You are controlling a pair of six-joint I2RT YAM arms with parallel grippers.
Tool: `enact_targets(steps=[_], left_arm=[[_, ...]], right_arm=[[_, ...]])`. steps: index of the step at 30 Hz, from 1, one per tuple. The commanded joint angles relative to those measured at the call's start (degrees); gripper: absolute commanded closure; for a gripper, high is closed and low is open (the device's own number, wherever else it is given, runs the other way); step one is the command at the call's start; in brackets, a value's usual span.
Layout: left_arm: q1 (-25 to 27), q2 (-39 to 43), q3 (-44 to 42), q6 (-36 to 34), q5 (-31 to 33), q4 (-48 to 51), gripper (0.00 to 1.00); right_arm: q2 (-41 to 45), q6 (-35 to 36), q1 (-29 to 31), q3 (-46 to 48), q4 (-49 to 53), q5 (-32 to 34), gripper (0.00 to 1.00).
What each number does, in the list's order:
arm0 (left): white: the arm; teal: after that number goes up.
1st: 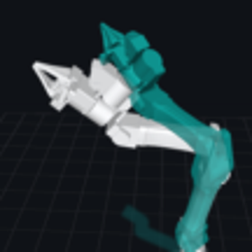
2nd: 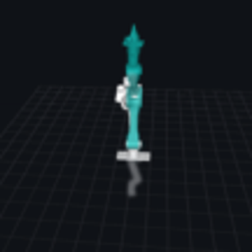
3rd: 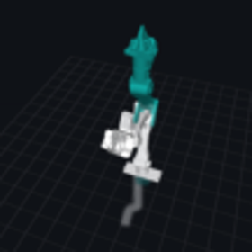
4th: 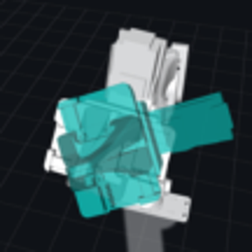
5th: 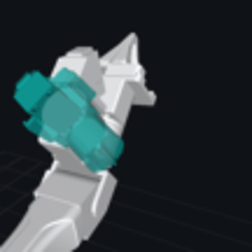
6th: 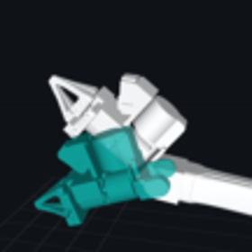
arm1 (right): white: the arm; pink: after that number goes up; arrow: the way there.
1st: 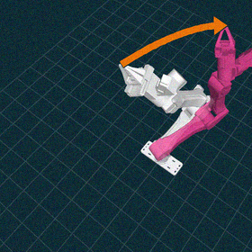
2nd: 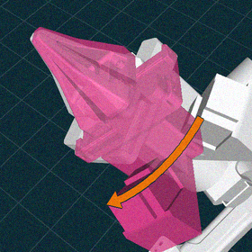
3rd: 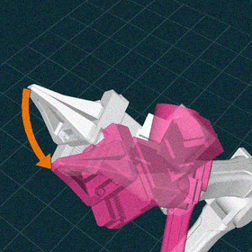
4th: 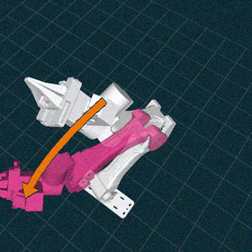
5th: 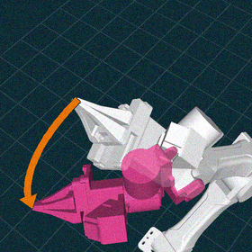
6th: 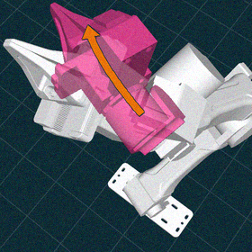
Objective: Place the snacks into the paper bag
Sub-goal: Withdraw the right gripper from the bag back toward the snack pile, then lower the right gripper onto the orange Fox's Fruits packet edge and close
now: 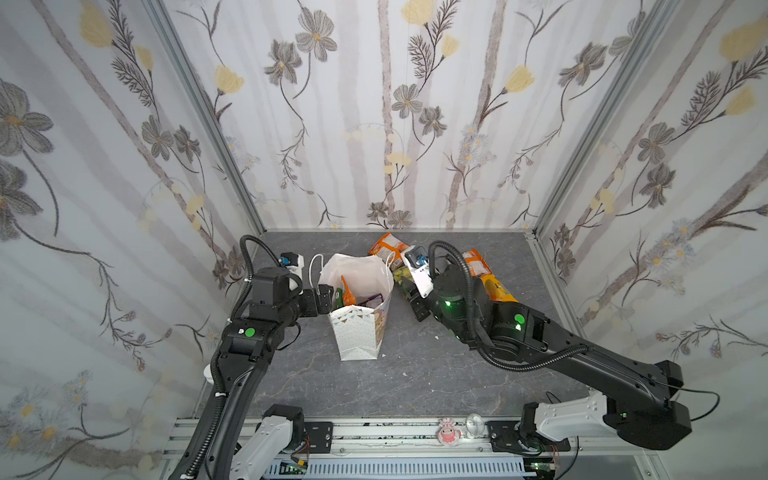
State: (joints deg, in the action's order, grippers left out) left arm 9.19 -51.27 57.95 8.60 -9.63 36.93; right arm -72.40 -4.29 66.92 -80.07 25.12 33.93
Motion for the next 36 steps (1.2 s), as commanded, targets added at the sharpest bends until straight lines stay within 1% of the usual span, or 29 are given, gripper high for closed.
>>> enact_targets(steps=[1, 3, 5, 7, 11, 15, 17, 21, 23, 26, 30, 36], left_arm=[[0.04, -0.42, 0.56, -0.3, 0.13, -0.54, 0.02], [0.08, -0.5, 0.58, -0.34, -0.61, -0.65, 0.02], [0.02, -0.54, 0.54, -0.41, -0.57, -0.68, 0.02], [0.04, -0.34, 0.32, -0.34, 0.11, -0.63, 0.02], [0.04, -0.33, 0.32, -0.46, 1.36, -0.37, 0.02], [0.04, -1.12, 0.42, -0.38, 0.9, -0.49, 0.02], [0.04, -1.42, 0.55, -0.4, 0.28, -0.37, 0.02], [0.03, -1.36, 0.69, -0.49, 0.55, -0.36, 0.02], [0.03, -1.05, 0.49, -0.43, 0.66, -0.56, 0.02], [0.04, -0.68, -0.03, -0.43, 0.53, -0.54, 0.02], [0.04, -0.26, -0.29, -0.4, 0.49, -0.74, 0.02], [0.04, -0.59, -0.12, -0.35, -0.39, -0.84, 0.02]], right_arm=[[4.97, -11.58, -1.16, 8.19, 0.48, 3.44, 0.63], [7.15, -15.75, -3.44, 12.92, 2.08, 3.18, 0.63], [8.79, -18.31, -5.83, 17.4, 1.39, 1.69, 0.63], [10.35, -19.69, -6.62, 21.43, -0.68, 3.25, 0.62], [9.24, -18.66, -6.66, 26.35, -3.94, 2.95, 0.61], [5.51, -14.76, -6.44, 29.67, -9.05, -1.6, 0.6], [3.65, -14.22, -6.45, 30.98, -10.87, -1.48, 0.6], [-0.12, -13.25, -6.45, 32.07, -12.39, -0.12, 0.6], [-1.14, -12.65, -6.49, 33.23, -15.15, -0.24, 0.59], [-1.75, -11.96, -6.68, 34.64, -18.6, -1.5, 0.59], [-3.03, -11.75, -7.6, 35.25, -20.06, -2.98, 0.58], [-7.72, -11.36, -8.95, 35.95, -22.73, -5.87, 0.55]])
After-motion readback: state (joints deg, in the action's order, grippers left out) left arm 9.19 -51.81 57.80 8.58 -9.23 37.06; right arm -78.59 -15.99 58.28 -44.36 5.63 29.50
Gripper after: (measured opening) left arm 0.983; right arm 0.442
